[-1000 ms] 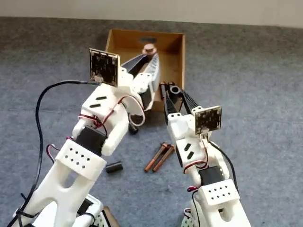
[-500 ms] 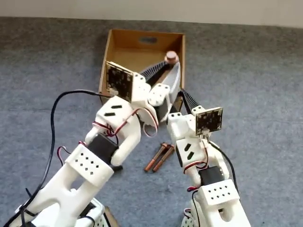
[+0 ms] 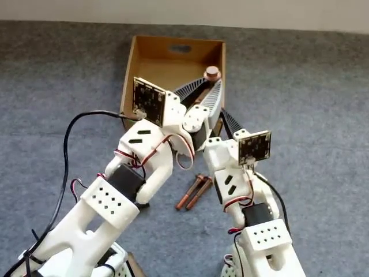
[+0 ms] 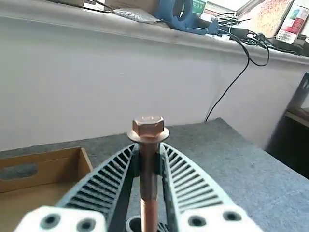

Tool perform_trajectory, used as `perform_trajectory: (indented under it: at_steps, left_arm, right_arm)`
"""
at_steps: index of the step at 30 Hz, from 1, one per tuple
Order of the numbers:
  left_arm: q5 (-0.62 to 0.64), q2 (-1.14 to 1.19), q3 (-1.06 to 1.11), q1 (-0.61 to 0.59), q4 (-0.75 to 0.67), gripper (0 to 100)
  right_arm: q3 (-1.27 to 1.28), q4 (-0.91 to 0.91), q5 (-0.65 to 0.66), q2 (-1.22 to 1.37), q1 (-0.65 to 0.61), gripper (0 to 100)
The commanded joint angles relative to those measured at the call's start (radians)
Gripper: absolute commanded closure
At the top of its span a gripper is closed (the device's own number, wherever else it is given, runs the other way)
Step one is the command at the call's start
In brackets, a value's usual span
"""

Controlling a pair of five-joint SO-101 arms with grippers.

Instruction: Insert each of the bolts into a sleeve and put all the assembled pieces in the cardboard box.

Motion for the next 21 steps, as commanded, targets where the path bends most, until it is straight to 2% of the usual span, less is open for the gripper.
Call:
perform_trajectory:
  at_steps: [1, 11, 21]
  left_arm:
    - [-0.008, -0.028, -0.013, 0.007, -0.029, 99]
    - [-0.009, -0.028, 0.107, -0.004, -0.287, 99]
    - [-0.008, 0.007, 0.081, -0.068, -0.307, 99]
  right_arm:
    - [-0.005, -0.021, -0.009, -0.015, 0.002, 99.1]
    - [-0.004, -0.021, -0.009, -0.015, 0.002, 99.1]
    - [-0.004, -0.021, -0.009, -0.015, 0.002, 99.1]
